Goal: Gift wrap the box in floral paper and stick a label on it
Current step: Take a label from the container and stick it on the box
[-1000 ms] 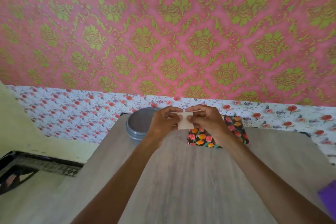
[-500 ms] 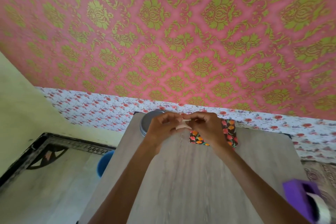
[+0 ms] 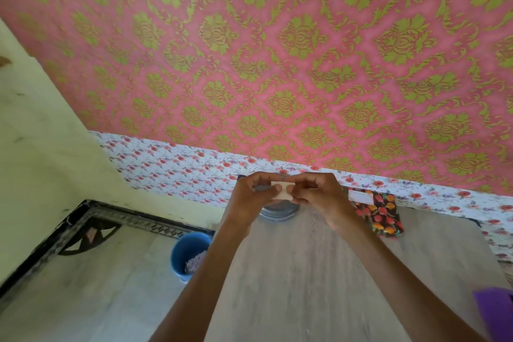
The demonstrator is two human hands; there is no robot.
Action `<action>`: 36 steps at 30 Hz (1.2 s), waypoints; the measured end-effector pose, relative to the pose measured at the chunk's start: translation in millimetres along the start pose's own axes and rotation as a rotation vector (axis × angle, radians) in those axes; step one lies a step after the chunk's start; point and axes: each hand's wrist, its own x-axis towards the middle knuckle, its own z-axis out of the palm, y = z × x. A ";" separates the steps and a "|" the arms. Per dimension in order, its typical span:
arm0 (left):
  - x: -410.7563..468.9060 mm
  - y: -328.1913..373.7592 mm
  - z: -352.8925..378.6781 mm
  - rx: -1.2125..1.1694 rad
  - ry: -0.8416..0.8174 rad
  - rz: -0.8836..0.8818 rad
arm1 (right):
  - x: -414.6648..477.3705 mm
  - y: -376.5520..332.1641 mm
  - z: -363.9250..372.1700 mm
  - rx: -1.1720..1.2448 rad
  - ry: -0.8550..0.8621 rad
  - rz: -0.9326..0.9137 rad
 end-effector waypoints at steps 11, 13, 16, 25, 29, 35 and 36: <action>-15.7 18.1 -221.9 -0.115 -0.066 -0.160 | -20.4 1.6 226.9 0.047 0.105 -0.022; -17.1 17.8 -245.3 -0.076 -0.089 -0.144 | -21.8 2.8 251.6 0.221 0.134 0.039; -19.7 17.3 -272.5 -0.021 -0.086 -0.106 | -15.1 6.4 283.6 0.244 0.199 0.034; 20.2 -20.6 -343.1 0.063 0.061 -0.176 | 49.5 36.6 335.8 0.047 0.114 0.080; 52.6 -68.7 -369.1 0.146 0.162 -0.226 | 93.4 78.1 361.2 -0.164 0.090 0.101; 135.3 -203.8 -433.7 0.153 0.259 -0.347 | 188.2 210.2 412.8 -0.265 0.176 0.256; 147.0 -230.3 -446.1 0.150 0.263 -0.373 | 201.9 238.9 418.1 -0.292 0.186 0.292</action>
